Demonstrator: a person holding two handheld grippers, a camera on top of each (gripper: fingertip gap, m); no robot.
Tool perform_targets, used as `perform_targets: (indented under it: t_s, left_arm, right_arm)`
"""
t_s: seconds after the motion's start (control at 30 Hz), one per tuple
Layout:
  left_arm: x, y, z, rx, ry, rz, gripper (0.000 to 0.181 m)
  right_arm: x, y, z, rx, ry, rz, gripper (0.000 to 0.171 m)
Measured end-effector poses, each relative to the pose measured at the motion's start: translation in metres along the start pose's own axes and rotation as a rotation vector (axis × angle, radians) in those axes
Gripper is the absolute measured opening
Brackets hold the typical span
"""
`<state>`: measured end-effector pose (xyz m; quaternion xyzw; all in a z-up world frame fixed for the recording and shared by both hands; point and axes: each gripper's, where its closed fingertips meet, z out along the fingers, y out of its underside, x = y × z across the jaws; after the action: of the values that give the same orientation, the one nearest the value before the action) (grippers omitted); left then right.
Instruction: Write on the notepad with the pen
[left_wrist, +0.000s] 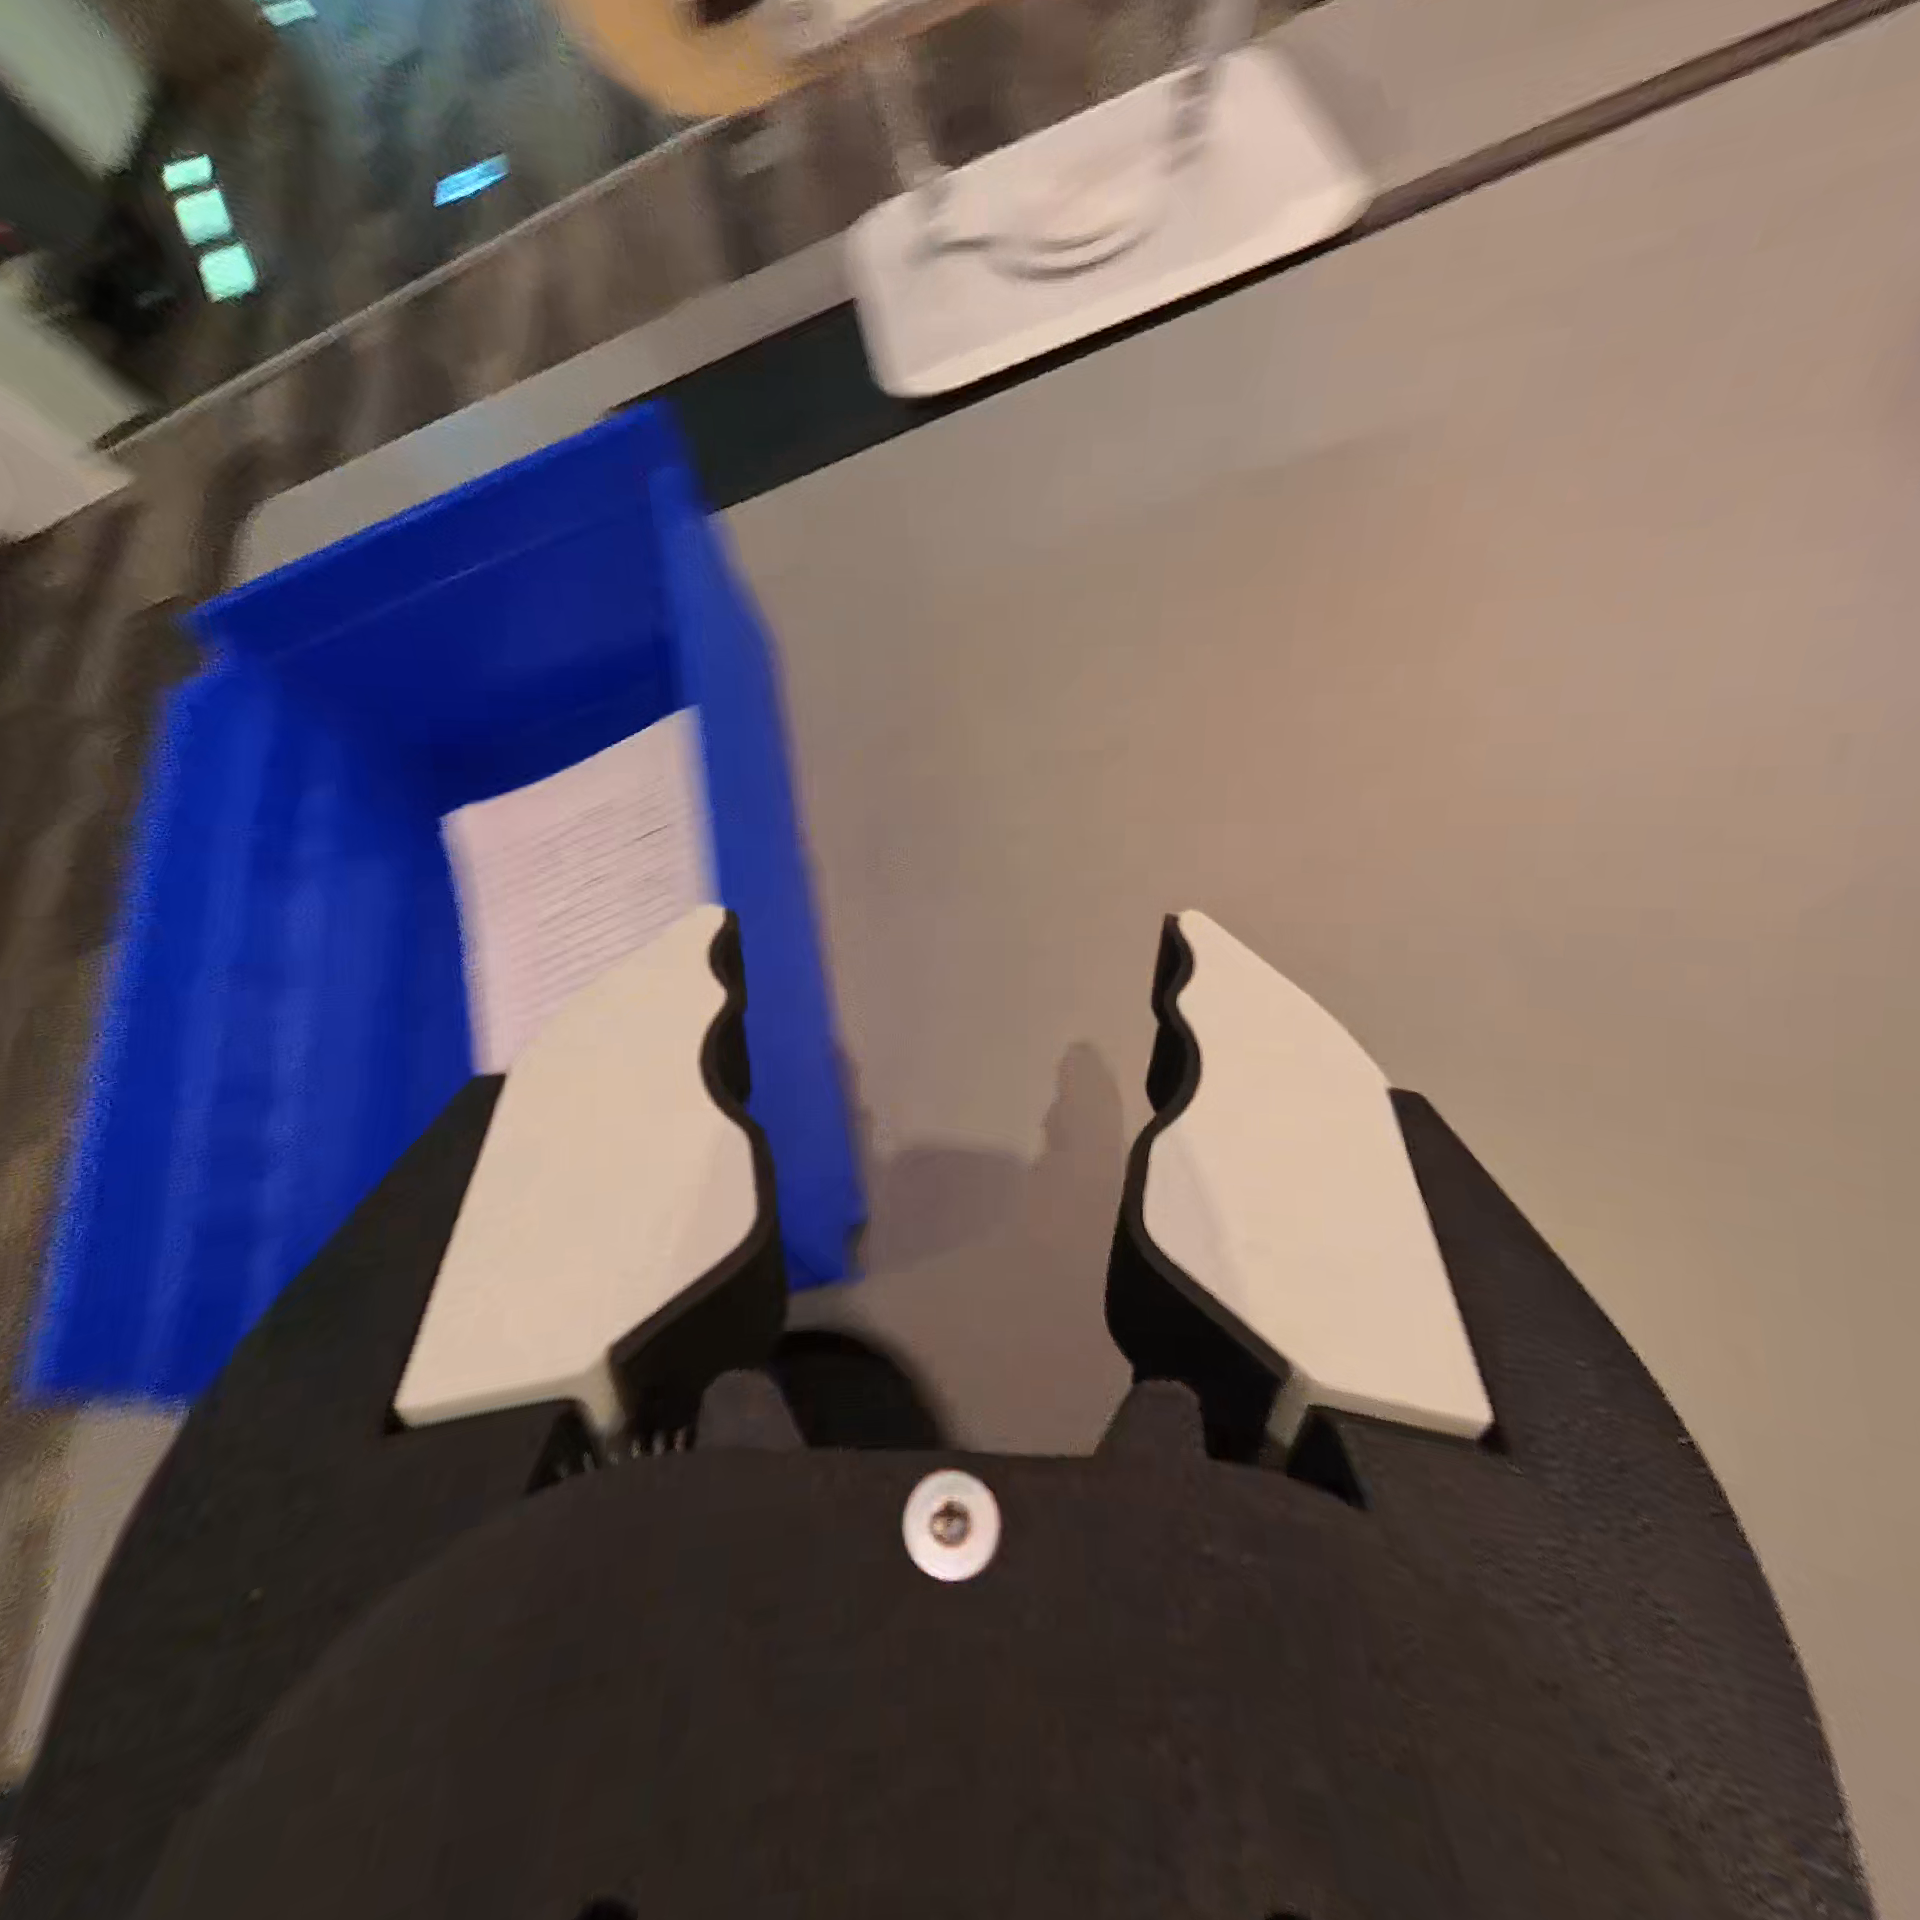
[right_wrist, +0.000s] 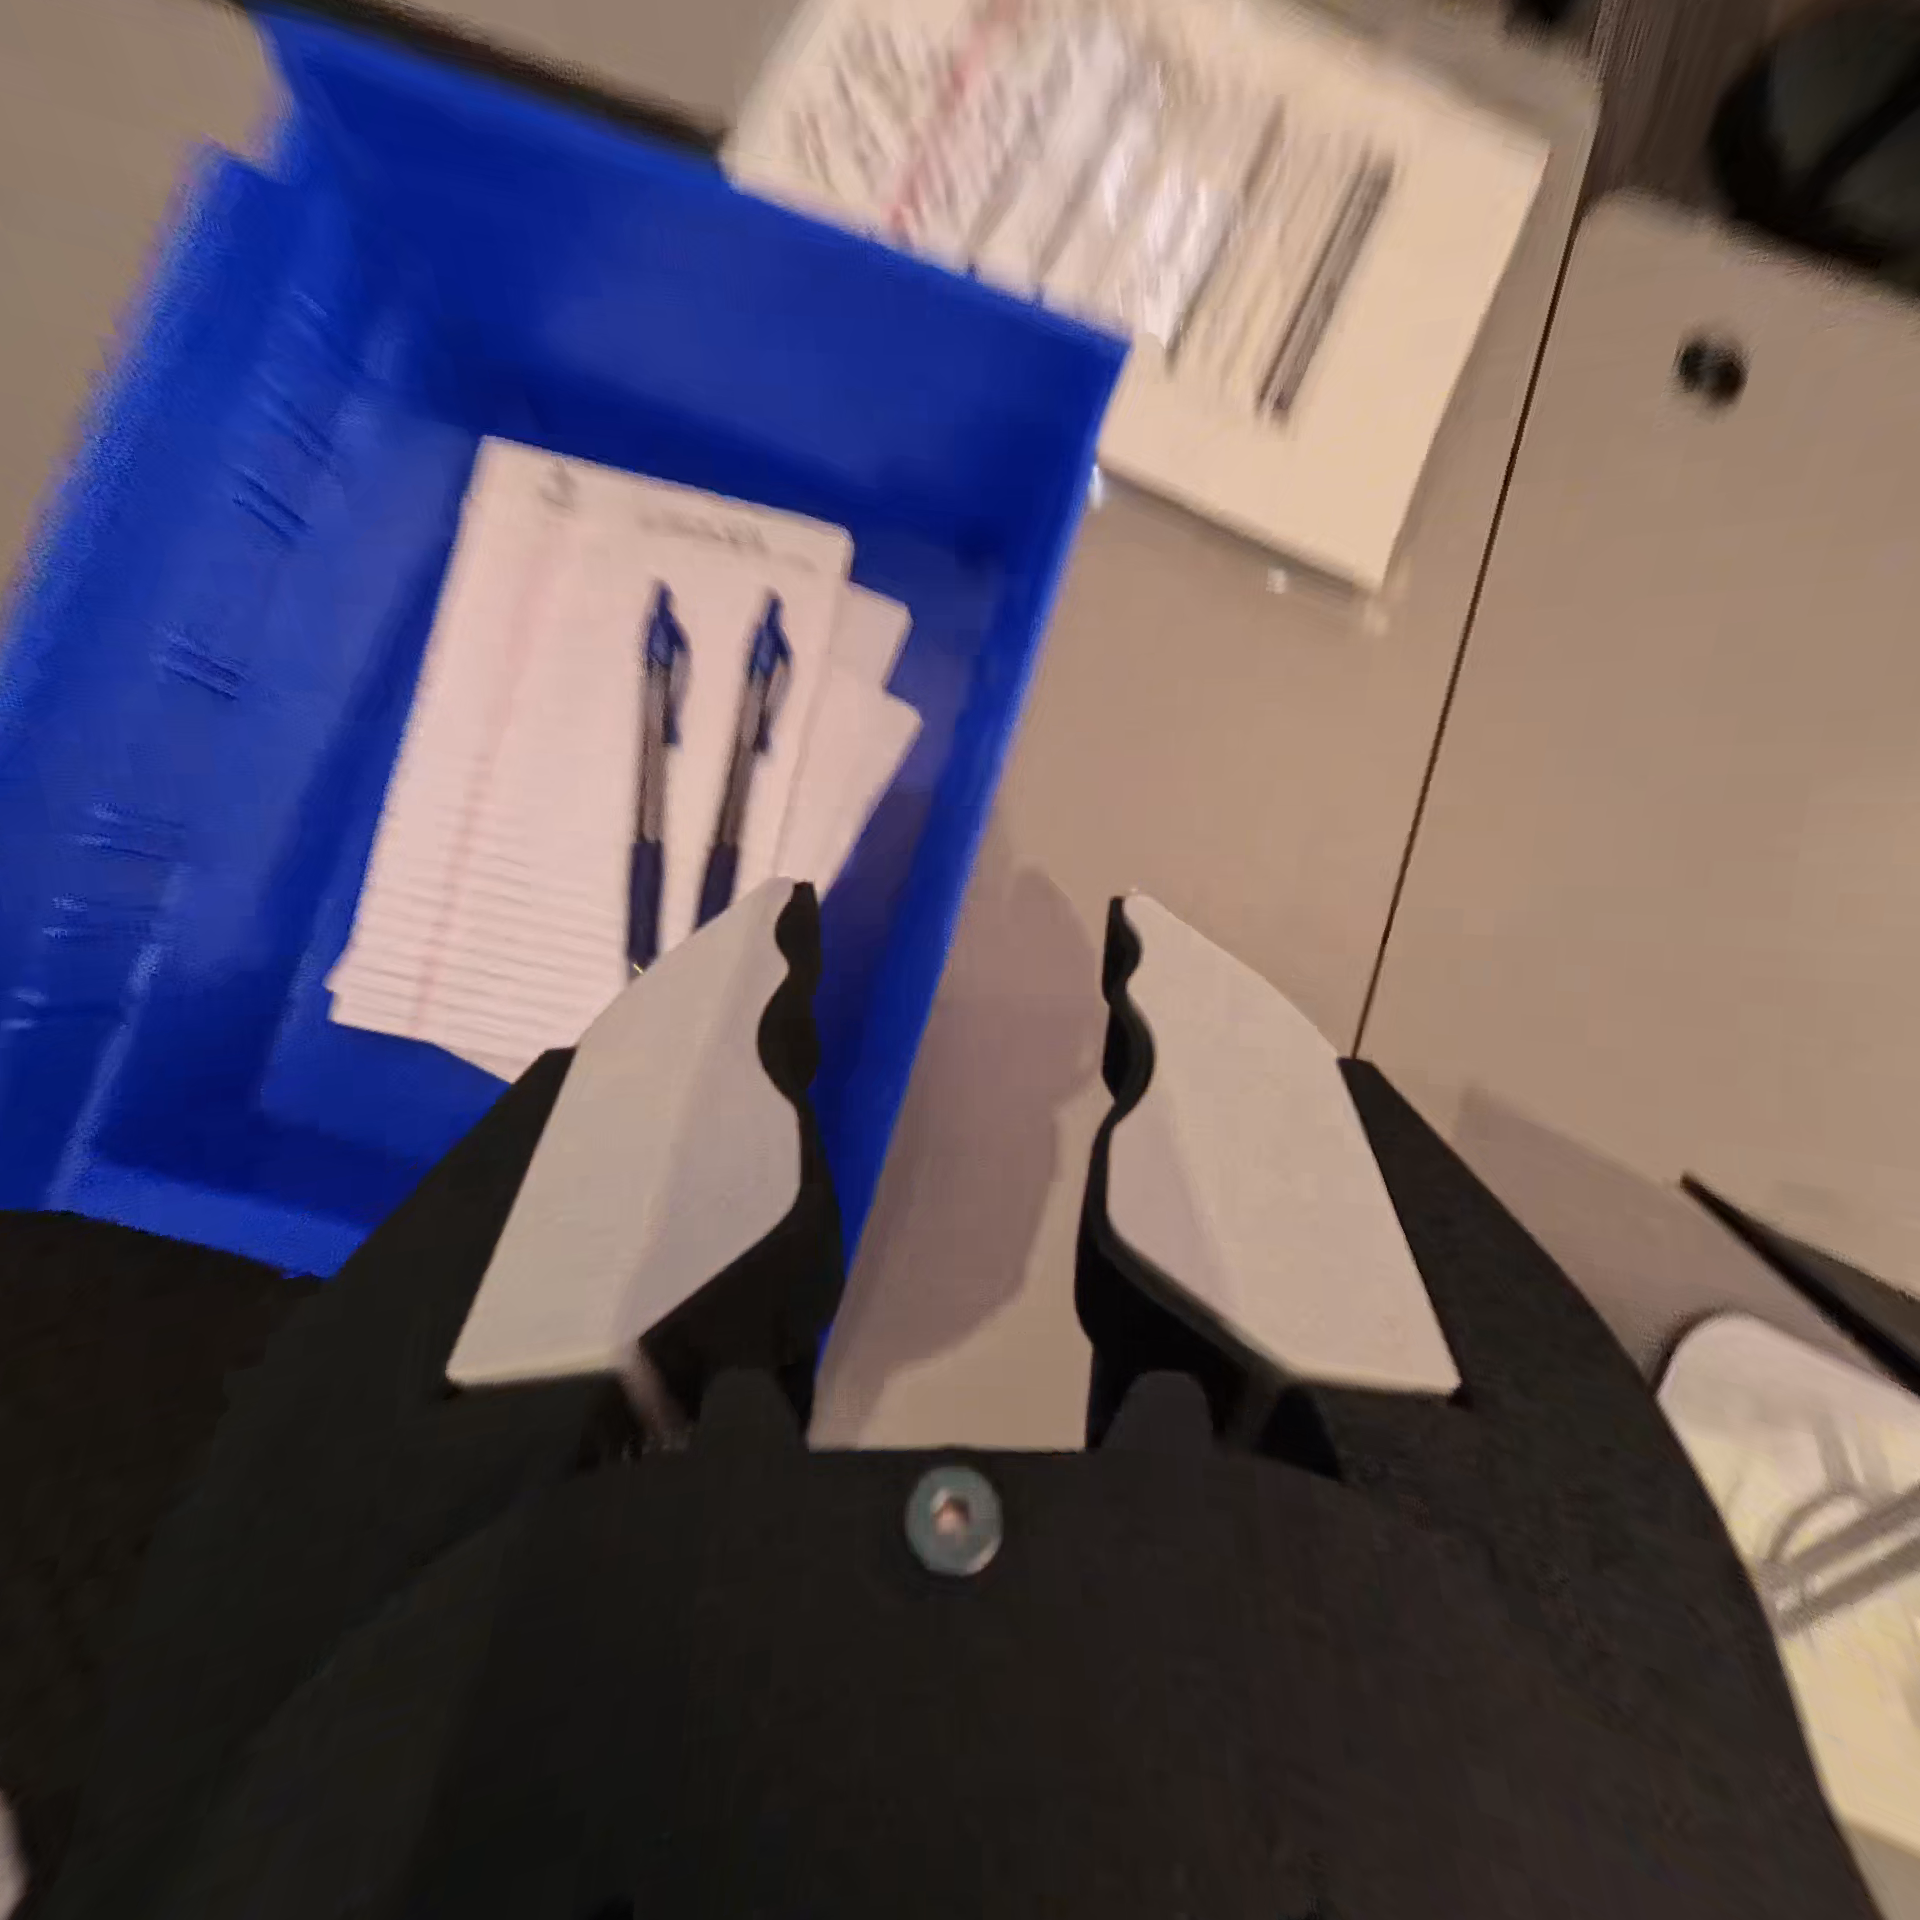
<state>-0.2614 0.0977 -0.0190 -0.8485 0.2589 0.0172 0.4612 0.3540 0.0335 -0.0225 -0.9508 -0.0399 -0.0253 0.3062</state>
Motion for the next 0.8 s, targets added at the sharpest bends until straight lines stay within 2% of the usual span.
perform_targets:
  t_s: [0.07, 0.13, 0.2, 0.3, 0.33, 0.43, 0.53, 0.6, 0.7, 0.77, 0.8]
  left_arm:
    - [-0.035, 0.013, -0.008, -0.017, -0.131, -0.04, 0.075]
    - [-0.052, 0.029, -0.006, -0.038, -0.174, -0.093, 0.074]
    - [-0.057, 0.048, 0.002, -0.086, -0.162, -0.141, 0.074]
    - [-0.06, 0.07, 0.017, -0.146, -0.169, -0.156, 0.072]
    - [-0.059, 0.075, 0.023, -0.16, -0.163, -0.162, 0.072]
    - [-0.056, 0.077, 0.039, -0.134, -0.152, -0.191, 0.062]
    - [-0.058, 0.085, 0.053, -0.178, -0.166, -0.187, 0.054]
    - [-0.055, 0.088, 0.061, -0.194, -0.144, -0.2, 0.047]
    - [-0.057, 0.085, 0.061, -0.176, -0.16, -0.188, 0.023]
    - [-0.058, 0.084, 0.061, -0.173, -0.158, -0.183, 0.009]
    - [-0.058, 0.083, 0.061, -0.176, -0.149, -0.179, 0.008]
  right_arm:
    - [0.002, 0.012, 0.018, -0.067, 0.0, 0.032, 0.05]
    - [-0.006, 0.014, 0.031, -0.064, -0.037, 0.095, 0.05]
    - [-0.011, 0.018, 0.042, -0.094, -0.034, 0.134, 0.051]
    - [0.006, 0.028, 0.053, -0.152, 0.109, 0.1, 0.058]
    - [0.005, 0.032, 0.057, -0.174, 0.107, 0.108, 0.058]
    - [-0.004, 0.047, 0.071, -0.256, 0.047, 0.177, 0.053]
    - [0.005, 0.059, 0.08, -0.312, 0.091, 0.163, 0.048]
    - [-0.002, 0.059, 0.083, -0.314, 0.026, 0.18, 0.035]
    - [-0.019, 0.059, 0.083, -0.336, -0.119, 0.225, 0.007]
    - [-0.02, 0.059, 0.082, -0.352, -0.14, 0.242, 0.006]
    - [-0.02, 0.06, 0.082, -0.36, -0.147, 0.235, 0.006]
